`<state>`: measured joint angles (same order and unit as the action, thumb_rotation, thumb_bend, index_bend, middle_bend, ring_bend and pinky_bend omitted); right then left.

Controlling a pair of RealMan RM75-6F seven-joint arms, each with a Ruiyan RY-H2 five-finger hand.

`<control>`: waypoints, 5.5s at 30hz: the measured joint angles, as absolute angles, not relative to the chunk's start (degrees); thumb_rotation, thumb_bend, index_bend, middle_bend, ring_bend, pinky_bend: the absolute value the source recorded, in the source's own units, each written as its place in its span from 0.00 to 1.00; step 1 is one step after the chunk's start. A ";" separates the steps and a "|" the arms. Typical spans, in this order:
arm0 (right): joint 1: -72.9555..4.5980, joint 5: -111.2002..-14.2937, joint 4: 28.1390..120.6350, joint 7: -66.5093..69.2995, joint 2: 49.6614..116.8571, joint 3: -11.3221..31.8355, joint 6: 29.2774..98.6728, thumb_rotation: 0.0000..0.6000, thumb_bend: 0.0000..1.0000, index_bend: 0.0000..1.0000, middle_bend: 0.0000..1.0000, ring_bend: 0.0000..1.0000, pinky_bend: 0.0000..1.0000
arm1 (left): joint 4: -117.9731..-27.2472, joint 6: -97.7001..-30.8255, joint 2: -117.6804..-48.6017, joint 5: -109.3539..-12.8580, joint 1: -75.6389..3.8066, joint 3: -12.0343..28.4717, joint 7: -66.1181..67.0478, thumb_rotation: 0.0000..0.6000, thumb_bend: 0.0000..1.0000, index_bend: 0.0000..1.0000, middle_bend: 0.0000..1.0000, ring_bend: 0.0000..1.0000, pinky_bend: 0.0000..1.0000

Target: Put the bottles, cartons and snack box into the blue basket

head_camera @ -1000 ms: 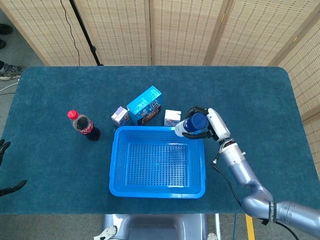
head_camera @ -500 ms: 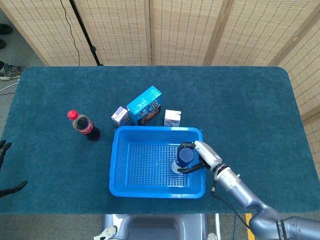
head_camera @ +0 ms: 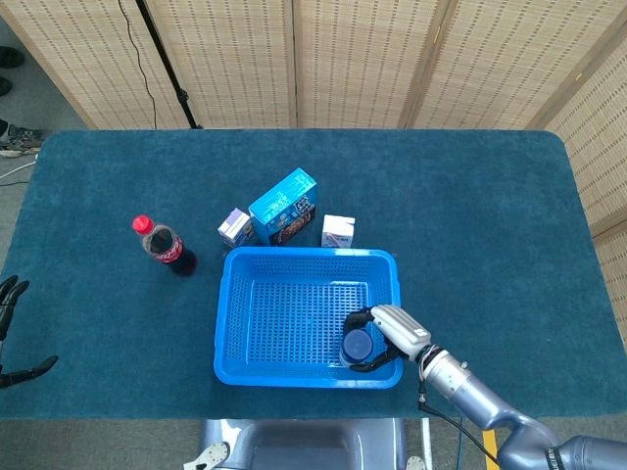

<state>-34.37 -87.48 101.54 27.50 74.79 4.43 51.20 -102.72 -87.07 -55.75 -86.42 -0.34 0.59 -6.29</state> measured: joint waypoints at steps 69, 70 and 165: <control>-11.92 -84.68 87.59 1.40 62.73 1.45 81.90 1.00 0.00 0.00 0.00 0.00 0.00 | -71.29 -65.31 -71.48 -87.34 -25.08 7.63 -54.87 1.00 0.00 0.00 0.00 0.00 0.00; -11.88 -84.81 87.63 1.25 62.75 1.51 81.97 1.00 0.00 0.00 0.00 0.00 0.00 | -71.22 -64.47 -72.00 -86.75 -25.54 7.73 -54.55 1.00 0.00 0.00 0.00 0.00 0.00; -11.70 -87.42 86.13 3.76 65.06 2.64 78.13 1.00 0.00 0.00 0.00 0.00 0.00 | -96.16 -61.72 -88.19 -92.55 -37.56 2.79 -49.51 1.00 0.48 0.27 0.24 0.21 0.23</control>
<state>-11.70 -87.42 86.13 3.76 65.06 2.64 78.13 -96.16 -61.72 -88.19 -92.55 -37.56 2.79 -49.51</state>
